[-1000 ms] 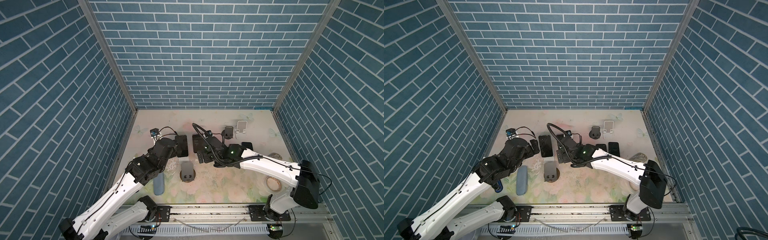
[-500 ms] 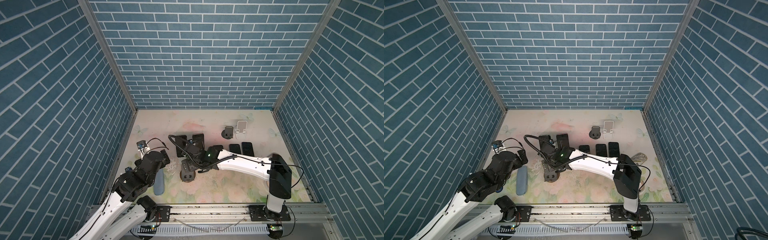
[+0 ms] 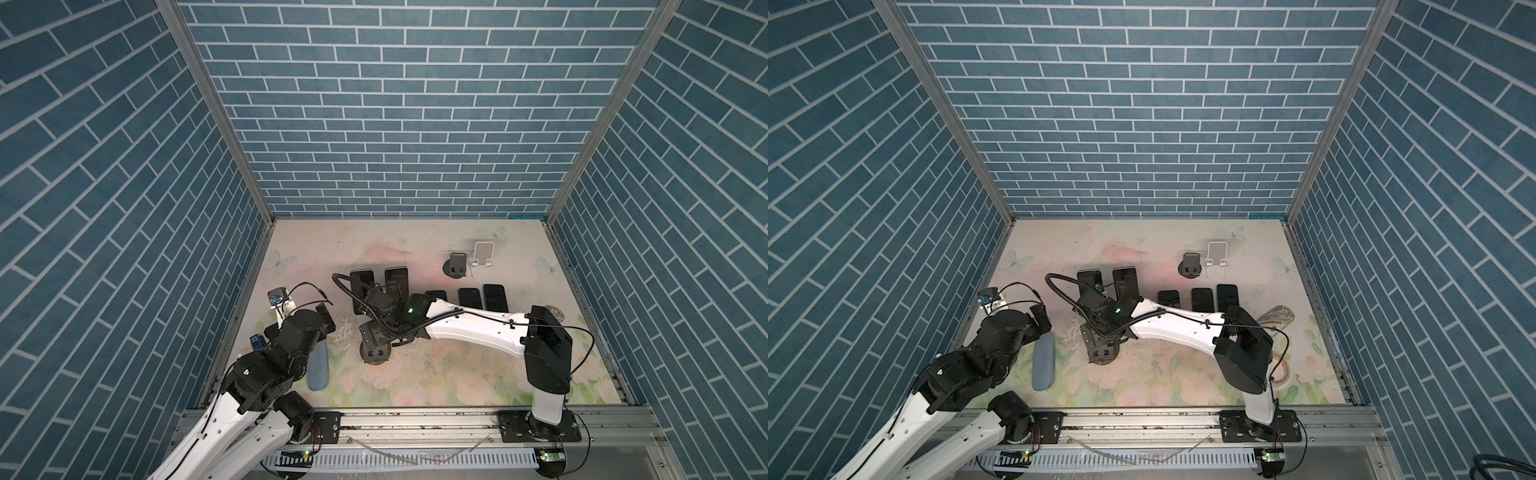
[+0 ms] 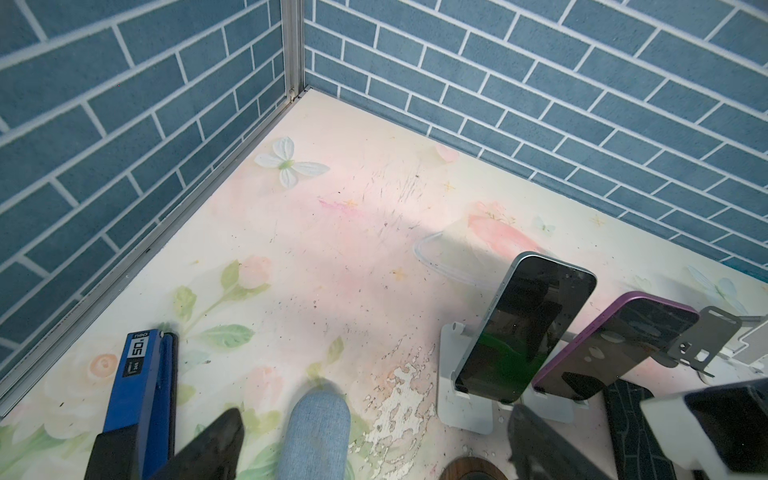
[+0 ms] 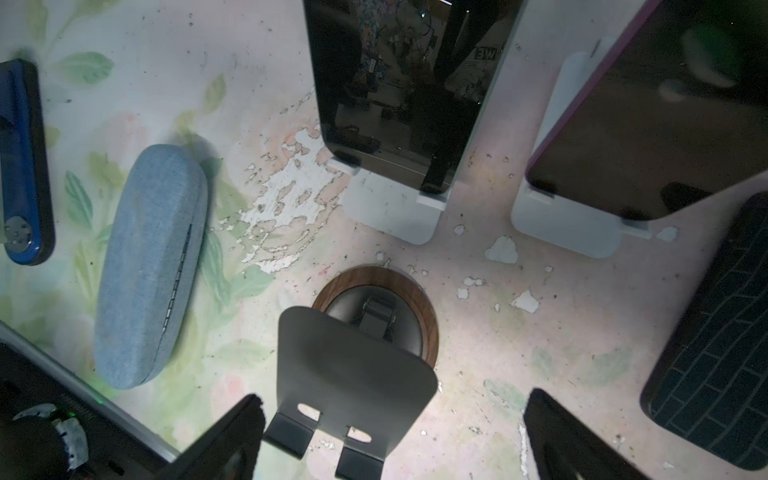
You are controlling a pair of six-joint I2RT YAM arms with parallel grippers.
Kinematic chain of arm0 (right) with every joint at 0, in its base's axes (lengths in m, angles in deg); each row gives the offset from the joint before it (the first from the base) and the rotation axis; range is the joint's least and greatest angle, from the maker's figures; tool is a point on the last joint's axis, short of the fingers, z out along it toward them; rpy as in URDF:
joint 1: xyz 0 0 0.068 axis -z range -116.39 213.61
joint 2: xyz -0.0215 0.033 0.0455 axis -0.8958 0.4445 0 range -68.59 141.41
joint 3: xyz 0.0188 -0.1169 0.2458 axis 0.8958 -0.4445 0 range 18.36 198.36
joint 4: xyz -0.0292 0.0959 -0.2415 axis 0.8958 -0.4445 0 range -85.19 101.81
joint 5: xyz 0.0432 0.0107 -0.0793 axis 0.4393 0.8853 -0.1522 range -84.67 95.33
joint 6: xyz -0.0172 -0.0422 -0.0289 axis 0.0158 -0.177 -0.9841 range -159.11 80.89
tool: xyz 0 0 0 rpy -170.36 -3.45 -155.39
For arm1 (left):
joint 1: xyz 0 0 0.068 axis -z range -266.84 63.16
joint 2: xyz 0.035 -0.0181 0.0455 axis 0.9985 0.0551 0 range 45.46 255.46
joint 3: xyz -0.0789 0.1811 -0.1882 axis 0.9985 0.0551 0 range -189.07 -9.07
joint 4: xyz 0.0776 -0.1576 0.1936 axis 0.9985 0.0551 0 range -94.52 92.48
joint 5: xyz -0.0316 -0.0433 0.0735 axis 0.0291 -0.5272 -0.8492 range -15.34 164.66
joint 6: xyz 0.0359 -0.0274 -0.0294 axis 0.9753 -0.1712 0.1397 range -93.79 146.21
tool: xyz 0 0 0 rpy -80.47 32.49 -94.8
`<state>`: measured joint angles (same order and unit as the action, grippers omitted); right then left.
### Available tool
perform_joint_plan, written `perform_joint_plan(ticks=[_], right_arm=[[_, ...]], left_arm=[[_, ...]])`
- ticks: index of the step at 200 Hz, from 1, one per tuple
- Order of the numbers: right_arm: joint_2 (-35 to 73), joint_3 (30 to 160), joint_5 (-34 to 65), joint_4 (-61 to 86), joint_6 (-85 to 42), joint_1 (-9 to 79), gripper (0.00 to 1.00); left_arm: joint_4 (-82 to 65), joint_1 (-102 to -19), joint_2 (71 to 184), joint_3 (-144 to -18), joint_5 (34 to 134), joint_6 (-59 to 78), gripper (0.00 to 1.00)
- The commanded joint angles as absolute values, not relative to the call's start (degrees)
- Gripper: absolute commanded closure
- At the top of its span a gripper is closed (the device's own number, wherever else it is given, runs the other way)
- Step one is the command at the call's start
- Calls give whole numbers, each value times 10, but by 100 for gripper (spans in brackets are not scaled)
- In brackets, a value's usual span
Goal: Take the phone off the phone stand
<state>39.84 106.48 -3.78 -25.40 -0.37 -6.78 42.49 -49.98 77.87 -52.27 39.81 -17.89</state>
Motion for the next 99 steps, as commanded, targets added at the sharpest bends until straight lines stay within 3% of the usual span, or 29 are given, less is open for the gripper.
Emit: perform_joint_plan(ticks=[1, 99], right_arm=[[408, 1090, -30, -254, 7, -74, 2], [508, 1195, -59, -348, 40, -76, 2]], left_arm=[[431, -504, 773, -519, 400, -170, 0], [432, -504, 754, -505, 407, -163, 0]])
